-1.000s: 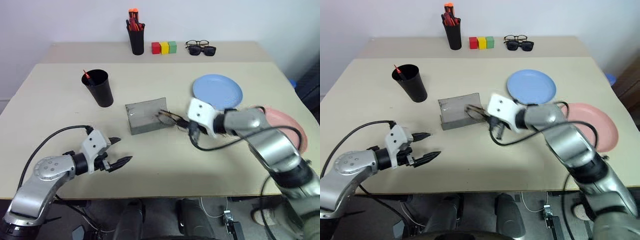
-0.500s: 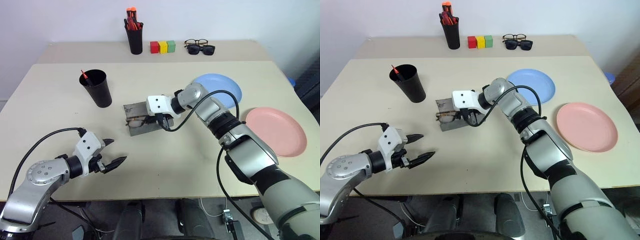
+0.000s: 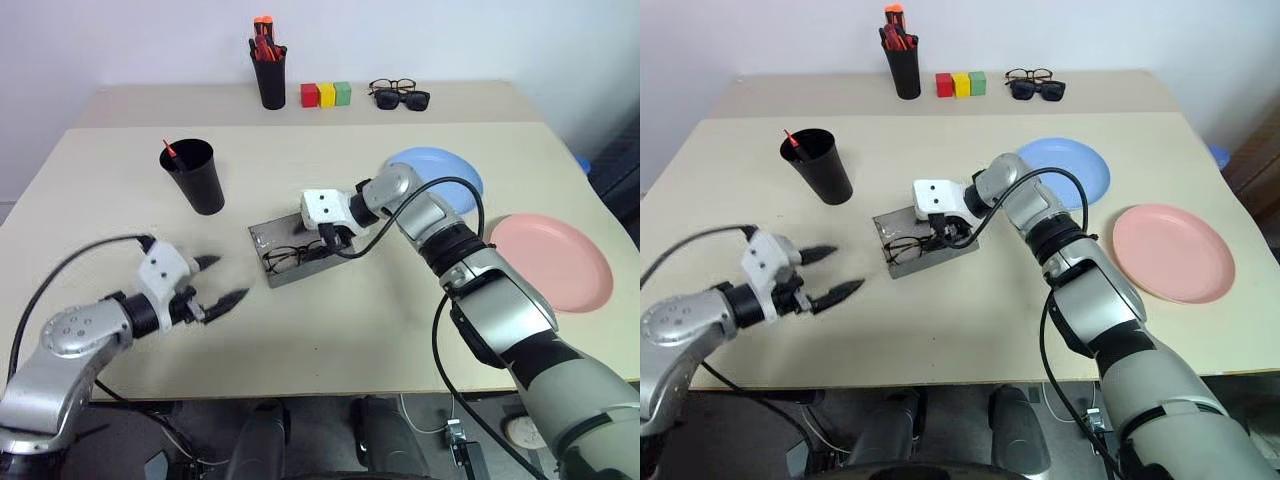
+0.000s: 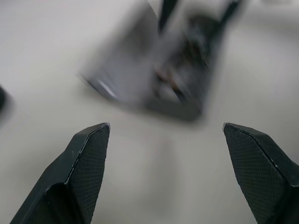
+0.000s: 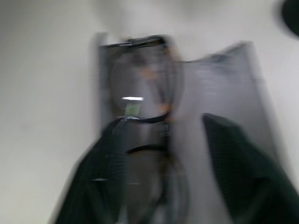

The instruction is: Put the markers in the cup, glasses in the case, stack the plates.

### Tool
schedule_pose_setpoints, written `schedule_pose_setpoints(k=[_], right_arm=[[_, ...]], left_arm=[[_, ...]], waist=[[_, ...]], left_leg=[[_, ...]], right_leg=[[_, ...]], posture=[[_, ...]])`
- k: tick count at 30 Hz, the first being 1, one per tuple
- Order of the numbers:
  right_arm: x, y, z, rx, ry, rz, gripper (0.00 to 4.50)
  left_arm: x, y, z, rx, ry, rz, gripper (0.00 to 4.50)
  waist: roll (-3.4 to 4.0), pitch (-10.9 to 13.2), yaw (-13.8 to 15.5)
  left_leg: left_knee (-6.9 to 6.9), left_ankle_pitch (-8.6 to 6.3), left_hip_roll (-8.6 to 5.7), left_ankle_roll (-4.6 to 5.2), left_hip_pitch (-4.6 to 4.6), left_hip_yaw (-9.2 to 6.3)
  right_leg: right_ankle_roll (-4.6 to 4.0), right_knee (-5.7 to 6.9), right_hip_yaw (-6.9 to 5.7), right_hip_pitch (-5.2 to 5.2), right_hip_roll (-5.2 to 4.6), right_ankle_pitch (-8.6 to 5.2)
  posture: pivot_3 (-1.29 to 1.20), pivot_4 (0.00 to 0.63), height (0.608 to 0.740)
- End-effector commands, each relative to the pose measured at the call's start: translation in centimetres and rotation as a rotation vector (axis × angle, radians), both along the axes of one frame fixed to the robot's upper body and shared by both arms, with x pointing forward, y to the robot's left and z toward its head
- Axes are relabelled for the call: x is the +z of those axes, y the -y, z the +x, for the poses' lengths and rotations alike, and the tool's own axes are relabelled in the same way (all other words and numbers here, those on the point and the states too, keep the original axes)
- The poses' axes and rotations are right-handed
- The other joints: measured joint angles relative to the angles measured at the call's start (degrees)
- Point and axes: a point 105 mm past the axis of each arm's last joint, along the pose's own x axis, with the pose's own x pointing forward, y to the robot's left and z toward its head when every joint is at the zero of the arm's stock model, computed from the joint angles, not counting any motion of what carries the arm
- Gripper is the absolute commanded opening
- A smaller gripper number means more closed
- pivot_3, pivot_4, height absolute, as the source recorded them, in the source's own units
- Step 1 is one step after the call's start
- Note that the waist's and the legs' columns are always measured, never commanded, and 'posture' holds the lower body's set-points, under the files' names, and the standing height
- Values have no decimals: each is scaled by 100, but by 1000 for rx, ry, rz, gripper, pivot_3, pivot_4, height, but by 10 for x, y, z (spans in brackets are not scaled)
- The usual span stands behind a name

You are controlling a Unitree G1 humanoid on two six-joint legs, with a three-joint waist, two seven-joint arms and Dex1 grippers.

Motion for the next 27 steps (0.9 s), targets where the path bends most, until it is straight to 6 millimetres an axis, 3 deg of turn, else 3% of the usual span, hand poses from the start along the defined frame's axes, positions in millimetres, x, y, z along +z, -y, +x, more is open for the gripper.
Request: schedule_pose_setpoints(k=[1,4,8,12,16,20,27], right_arm=[[27,7,6,-27,116,92,2477],[37,19,-3,-41,146,160,2477],[41,32,-29,-87,145,272,2477],[31,51,-58,-203,143,351,2477],[17,62,-80,-336,106,378,2477],[8,64,-96,-403,78,382,2477],[8,63,-96,-458,78,397,2477]], left_arm=[[21,0,15,30,55,-61,2681],[26,11,45,78,64,-38,1236],[26,38,83,126,8,-16,1236],[27,67,121,144,-164,-143,1236],[20,67,149,198,-239,-145,1236],[7,69,157,163,-339,-117,1236],[-7,63,144,19,-411,9,1236]], waist=[[-1,-1,-7],[-2,-1,52],[-4,-2,118],[-5,-2,142],[-4,-3,65],[-5,-3,-16],[-6,-2,0]], left_leg=[[0,0,-1,-1,-1,0],[4,1,-3,-1,-3,-4],[9,1,-5,-1,-4,-4],[11,1,-6,-1,-8,-6],[16,1,-6,-1,-8,-3],[14,2,-6,-1,-6,-5],[13,2,-6,-2,-8,-4]], right_leg=[[0,0,1,0,-1,0],[2,0,-3,3,-1,1],[5,-2,-2,8,-1,2],[7,4,-4,3,0,0],[8,4,0,2,0,0],[8,5,-1,2,1,-1],[8,4,-2,3,0,-1]], posture=[[0,150,740],[0,150,740],[0,150,740],[0,150,740],[0,150,740],[0,150,740],[0,150,740]])
